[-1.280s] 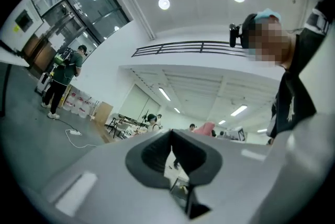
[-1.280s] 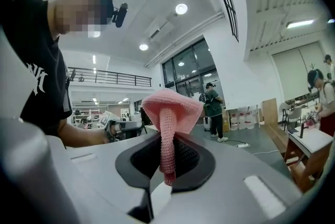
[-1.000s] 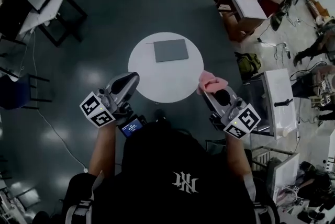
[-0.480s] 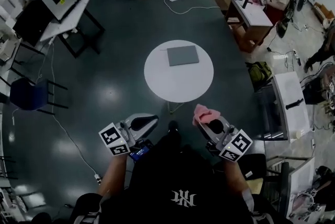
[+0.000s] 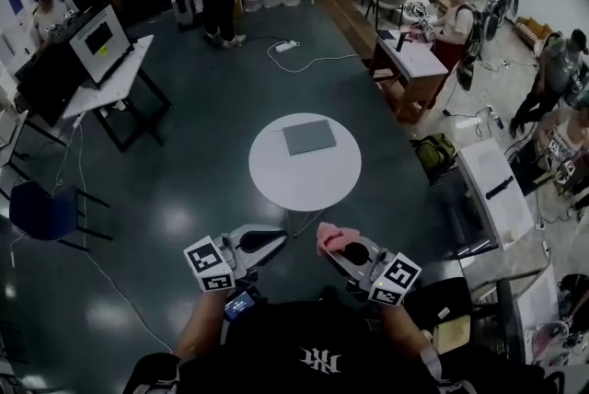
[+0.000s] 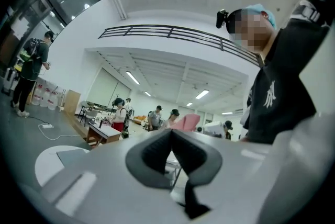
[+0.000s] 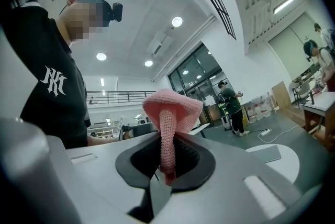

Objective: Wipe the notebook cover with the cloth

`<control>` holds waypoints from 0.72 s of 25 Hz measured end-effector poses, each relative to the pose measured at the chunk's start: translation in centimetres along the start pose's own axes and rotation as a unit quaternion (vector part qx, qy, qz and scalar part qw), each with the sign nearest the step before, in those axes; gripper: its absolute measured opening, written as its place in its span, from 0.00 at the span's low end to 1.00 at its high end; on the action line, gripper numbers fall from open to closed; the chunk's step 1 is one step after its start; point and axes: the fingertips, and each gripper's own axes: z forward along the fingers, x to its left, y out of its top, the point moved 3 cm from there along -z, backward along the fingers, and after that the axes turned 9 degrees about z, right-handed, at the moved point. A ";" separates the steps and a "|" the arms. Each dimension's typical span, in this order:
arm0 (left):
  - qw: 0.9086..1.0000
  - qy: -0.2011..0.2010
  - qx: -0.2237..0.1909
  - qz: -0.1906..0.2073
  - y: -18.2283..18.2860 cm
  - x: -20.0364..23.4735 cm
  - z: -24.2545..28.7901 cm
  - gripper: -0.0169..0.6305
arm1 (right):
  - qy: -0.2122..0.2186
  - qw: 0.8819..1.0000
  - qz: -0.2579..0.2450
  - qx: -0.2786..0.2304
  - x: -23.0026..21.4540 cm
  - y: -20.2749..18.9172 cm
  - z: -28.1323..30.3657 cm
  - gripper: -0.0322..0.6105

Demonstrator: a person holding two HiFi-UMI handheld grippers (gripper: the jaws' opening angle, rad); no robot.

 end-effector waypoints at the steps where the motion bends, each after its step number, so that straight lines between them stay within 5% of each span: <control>1: 1.000 -0.007 0.001 0.001 -0.1 -0.2 -1.0 0.03 | -0.008 1.000 0.001 -0.002 0.6 -0.5 0.4 0.09; 10: 0.996 -0.036 0.071 -0.035 -5.7 -0.9 -12.6 0.03 | -0.061 0.998 0.010 -0.027 7.6 -5.7 6.3 0.09; 18: 0.993 -0.092 0.071 -0.032 -6.7 -1.2 -13.9 0.03 | -0.103 0.994 0.029 -0.011 10.2 -9.9 6.2 0.09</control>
